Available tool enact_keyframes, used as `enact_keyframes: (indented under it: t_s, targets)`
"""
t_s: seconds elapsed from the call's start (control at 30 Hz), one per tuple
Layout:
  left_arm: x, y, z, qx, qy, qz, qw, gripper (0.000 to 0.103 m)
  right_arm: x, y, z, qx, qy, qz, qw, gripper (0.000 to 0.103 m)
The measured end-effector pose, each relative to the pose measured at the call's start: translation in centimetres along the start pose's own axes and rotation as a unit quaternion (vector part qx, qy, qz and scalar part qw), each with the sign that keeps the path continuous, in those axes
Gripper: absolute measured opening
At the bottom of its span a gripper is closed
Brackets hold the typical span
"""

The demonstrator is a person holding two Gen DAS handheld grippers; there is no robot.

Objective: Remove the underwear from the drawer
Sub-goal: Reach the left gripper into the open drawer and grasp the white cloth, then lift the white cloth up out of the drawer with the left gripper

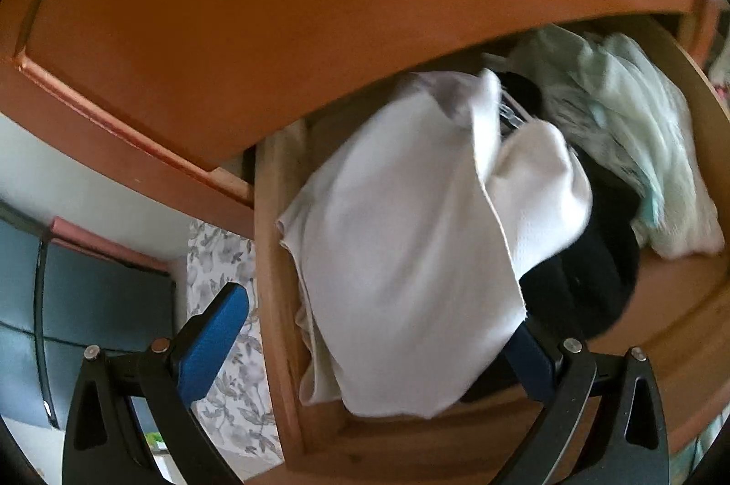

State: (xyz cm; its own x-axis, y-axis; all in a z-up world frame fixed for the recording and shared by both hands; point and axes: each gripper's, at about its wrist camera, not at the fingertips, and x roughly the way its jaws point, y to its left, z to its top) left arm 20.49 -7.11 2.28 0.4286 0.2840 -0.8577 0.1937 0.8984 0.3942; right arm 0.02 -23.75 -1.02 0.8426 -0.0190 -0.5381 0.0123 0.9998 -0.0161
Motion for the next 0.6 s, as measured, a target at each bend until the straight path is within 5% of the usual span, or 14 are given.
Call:
enact_keyframes:
  t_s: [0.2,0.33,0.6]
  targets:
    - [1.6,-0.5,0.7,0.011,0.010,0.006,0.9999,0.098,0.5,0.1,0.0,-0.003,0.011,0.002,1.000,0.092]
    - [2.7,-0.3,0.7,0.010,0.028,-0.013,0.9995,0.081,0.7,0.0,0.0,-0.002,0.014,0.002,1.000,0.092]
    - [2.3,1.7,0.1,0.015,0.024,-0.040,0.9988,0.061,0.7,0.2,-0.1,-0.003,0.014,0.000,1.000,0.092]
